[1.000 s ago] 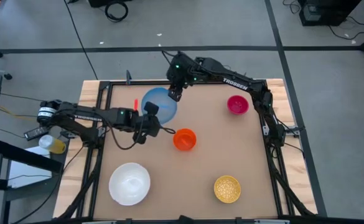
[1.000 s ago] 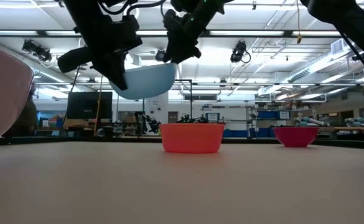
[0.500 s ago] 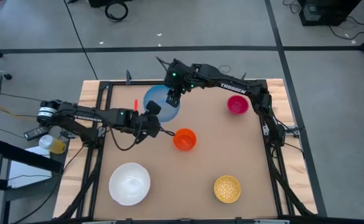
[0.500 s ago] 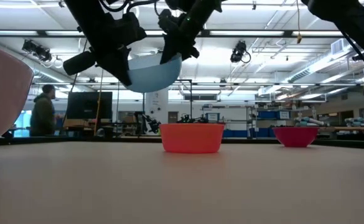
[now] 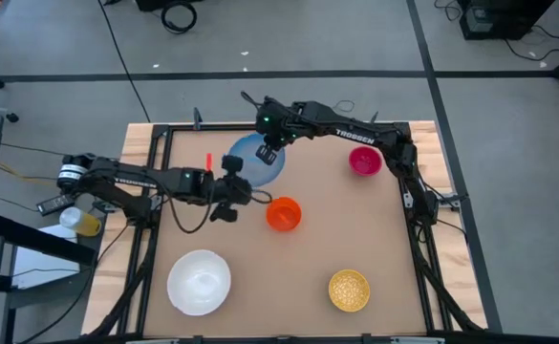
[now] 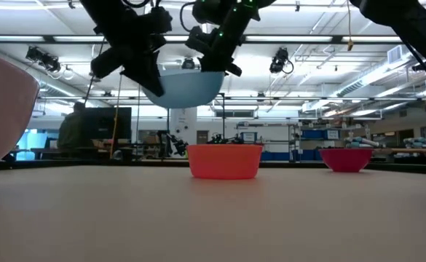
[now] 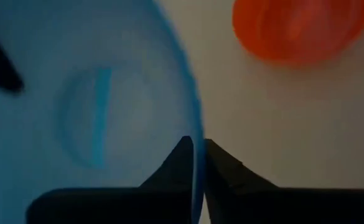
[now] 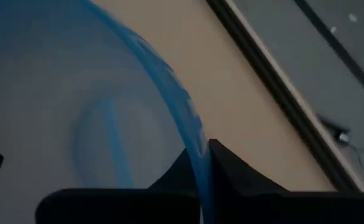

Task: Nest bowls inside each other
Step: Stack the blue bowl on top of the white bowl

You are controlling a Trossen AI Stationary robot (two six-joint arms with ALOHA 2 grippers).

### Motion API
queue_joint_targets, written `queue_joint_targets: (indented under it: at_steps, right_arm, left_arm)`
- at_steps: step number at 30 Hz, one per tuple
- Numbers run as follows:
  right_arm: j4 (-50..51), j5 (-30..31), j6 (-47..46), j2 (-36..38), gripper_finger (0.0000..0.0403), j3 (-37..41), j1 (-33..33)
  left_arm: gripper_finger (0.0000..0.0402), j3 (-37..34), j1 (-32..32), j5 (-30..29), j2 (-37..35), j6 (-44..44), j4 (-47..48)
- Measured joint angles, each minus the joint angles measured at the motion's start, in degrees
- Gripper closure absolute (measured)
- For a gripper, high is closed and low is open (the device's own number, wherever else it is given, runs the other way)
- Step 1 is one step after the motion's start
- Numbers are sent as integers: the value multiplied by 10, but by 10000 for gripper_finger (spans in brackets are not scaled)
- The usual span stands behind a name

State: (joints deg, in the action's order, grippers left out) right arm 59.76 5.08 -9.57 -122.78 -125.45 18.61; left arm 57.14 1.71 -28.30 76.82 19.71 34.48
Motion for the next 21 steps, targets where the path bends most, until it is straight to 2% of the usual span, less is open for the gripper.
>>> queue_joint_targets:
  at_steps: [3, 6, 10, 15, 18, 21]
  right_arm:
    - [21, -1, -52, 0, 386, 1, 1]
    - [24, -22, -104, 0, 387, 1, 4]
    - [0, -23, -152, 2, 388, 21, -18]
    - [-100, 2, -221, 3, 388, 75, -91]
    - [-186, -3, -238, 0, 388, 110, -137]
    - [-303, -3, -256, 1, 388, 137, -180]
  left_arm:
    - [344, 0, -1, 85, -32, -111, 0]
    - [303, 0, -1, 123, -89, -173, 10]
    - [254, -1, -7, 129, -207, -226, 50]
    - [213, -1, -13, 125, -333, -261, 60]
    - [204, -1, -12, 128, -376, -289, 77]
    - [204, -2, -13, 111, -390, -305, 91]
